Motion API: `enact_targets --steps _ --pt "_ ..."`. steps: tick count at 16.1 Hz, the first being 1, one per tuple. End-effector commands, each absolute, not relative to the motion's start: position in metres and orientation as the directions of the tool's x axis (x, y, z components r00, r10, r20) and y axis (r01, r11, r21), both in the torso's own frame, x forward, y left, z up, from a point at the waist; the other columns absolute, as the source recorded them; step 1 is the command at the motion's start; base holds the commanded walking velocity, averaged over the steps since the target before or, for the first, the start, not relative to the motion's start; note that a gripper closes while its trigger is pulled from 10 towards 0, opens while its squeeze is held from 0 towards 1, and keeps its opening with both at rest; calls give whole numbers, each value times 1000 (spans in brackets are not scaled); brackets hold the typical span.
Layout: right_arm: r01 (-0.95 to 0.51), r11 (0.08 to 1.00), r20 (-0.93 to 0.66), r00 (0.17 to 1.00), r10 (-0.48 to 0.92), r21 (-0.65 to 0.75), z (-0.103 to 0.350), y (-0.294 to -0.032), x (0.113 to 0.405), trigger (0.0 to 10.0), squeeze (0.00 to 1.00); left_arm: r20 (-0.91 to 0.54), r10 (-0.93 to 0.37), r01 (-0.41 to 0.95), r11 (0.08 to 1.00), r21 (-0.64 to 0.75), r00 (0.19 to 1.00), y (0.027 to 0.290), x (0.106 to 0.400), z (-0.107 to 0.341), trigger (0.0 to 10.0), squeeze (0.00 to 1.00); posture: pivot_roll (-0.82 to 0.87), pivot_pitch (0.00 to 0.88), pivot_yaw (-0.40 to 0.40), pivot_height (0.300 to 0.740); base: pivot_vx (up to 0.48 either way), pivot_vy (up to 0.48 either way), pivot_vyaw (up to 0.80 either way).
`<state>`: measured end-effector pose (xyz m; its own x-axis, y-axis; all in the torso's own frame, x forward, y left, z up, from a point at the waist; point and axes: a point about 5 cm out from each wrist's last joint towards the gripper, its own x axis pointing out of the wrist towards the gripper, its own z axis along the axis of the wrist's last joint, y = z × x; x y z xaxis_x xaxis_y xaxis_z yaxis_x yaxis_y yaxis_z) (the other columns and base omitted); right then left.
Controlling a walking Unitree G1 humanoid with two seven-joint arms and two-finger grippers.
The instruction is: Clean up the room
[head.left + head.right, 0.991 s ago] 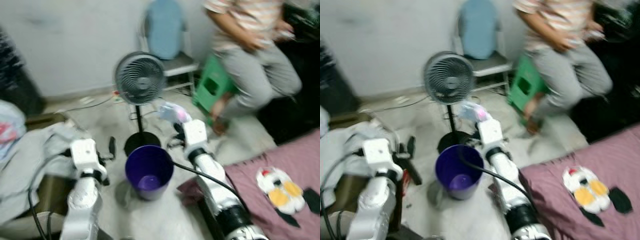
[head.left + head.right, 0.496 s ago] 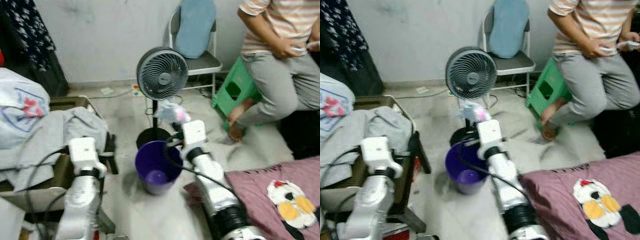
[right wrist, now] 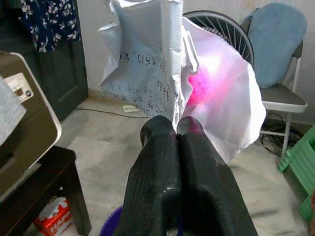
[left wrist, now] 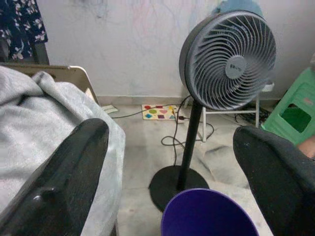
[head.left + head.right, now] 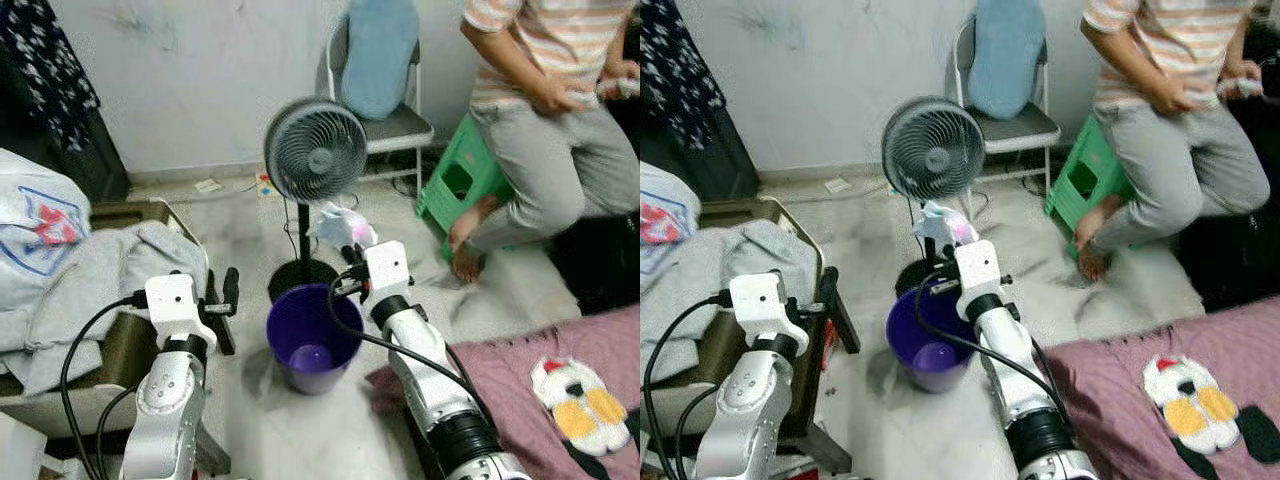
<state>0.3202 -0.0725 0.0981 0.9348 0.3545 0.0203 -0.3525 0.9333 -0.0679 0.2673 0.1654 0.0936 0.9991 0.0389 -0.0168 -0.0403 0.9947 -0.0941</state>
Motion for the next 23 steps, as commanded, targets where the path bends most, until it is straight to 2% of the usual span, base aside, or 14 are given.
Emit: enact_targets --steps 1,15,18,23 --pt "-356 932 33 933 359 -70 103 -69 323 10000 0 -5 37 -37 995 -90 999 167 268 96 10000 0 65 33 -23 740 274 0 0" --pt "-365 931 16 931 366 -25 100 -66 321 10000 0 -9 43 -44 995 -86 999 166 268 96 10000 0 62 45 -17 740 299 0 0" --pt "-367 929 13 930 368 -37 100 -65 320 10000 0 -14 66 -67 995 -69 998 168 268 95 10000 0 63 45 -16 740 0 0 0" --pt "-370 928 12 929 371 -47 99 -65 320 10000 0 -16 59 -60 996 -68 998 166 268 94 10000 0 63 44 -17 740 0 0 800"
